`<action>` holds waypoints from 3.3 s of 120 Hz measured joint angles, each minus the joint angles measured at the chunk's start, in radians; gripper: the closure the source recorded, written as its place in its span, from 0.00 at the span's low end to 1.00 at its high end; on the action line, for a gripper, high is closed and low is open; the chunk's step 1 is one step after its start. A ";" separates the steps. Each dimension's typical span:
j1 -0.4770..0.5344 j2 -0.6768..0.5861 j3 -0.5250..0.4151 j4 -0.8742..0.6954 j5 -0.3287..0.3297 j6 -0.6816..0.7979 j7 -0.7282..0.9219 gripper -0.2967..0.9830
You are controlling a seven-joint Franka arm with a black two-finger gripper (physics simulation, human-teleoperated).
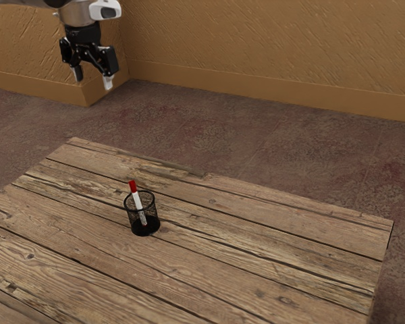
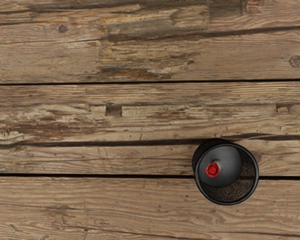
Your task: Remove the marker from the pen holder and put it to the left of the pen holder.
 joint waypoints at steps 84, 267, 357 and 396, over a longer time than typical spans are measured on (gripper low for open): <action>0.012 0.418 -0.141 0.001 -0.123 0.453 0.034 0.23; 0.075 0.538 -0.015 0.086 -0.276 -0.125 0.106 0.52; 0.075 0.532 -0.014 0.086 -0.319 -0.145 0.101 0.70; 0.074 0.505 -0.004 0.099 -0.310 -0.172 0.095 0.82</action>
